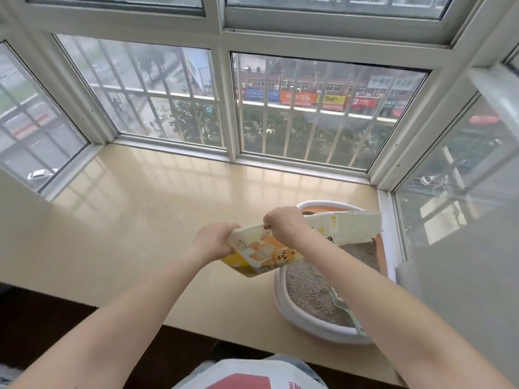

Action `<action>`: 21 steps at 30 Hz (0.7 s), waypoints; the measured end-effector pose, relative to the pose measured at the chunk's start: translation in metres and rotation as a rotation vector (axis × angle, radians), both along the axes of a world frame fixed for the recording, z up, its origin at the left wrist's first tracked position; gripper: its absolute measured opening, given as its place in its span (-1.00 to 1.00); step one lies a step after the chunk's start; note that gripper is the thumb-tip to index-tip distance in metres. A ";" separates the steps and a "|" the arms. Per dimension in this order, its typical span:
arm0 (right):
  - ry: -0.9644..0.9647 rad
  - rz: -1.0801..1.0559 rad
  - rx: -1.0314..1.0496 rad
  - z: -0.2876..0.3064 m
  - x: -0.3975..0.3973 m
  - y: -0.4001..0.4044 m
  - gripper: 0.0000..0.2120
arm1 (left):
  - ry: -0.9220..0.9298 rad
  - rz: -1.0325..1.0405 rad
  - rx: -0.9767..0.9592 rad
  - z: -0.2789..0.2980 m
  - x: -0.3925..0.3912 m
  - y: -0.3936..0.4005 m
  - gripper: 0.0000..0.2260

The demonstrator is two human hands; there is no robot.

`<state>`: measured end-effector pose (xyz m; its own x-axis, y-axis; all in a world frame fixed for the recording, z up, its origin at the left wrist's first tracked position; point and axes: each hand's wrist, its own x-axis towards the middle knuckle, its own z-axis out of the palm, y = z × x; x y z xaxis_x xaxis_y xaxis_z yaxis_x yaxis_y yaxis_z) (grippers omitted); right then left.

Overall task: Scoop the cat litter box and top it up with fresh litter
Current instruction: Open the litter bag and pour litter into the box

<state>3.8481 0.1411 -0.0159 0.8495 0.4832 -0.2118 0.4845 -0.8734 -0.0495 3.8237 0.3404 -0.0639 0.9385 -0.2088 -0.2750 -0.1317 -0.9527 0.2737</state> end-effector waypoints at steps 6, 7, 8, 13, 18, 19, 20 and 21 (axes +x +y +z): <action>-0.033 -0.051 0.024 0.006 -0.006 -0.021 -0.82 | -0.023 0.002 0.021 -0.005 -0.003 0.005 -0.94; -0.033 -0.077 0.042 0.006 -0.006 -0.025 -0.81 | -0.037 -0.013 0.033 -0.003 -0.003 0.002 -0.89; -0.030 -0.102 0.064 0.006 -0.007 -0.029 -0.80 | -0.052 -0.035 0.050 -0.002 -0.002 0.000 -0.86; -0.028 -0.142 0.186 -0.002 -0.009 -0.050 -0.83 | -0.178 -0.130 0.170 0.013 0.003 -0.009 -0.84; 0.064 -0.199 0.236 -0.014 -0.009 -0.068 -0.83 | -0.225 -0.201 0.228 0.028 0.009 -0.015 -0.85; 0.091 -0.218 0.226 -0.015 -0.009 -0.072 -0.83 | -0.219 -0.205 0.238 0.031 0.010 -0.016 -0.85; 0.110 -0.241 0.199 -0.015 -0.010 -0.078 -0.83 | -0.219 -0.205 0.246 0.033 0.010 -0.017 -0.86; 0.128 -0.262 0.163 -0.013 -0.011 -0.085 -0.81 | -0.217 -0.201 0.253 0.036 0.010 -0.018 -0.86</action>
<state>3.8376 0.0566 -0.0289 0.9209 0.2878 -0.2630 0.2250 -0.9432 -0.2444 3.8332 0.3228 -0.0280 0.9279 -0.3452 -0.1410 -0.3515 -0.9359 -0.0216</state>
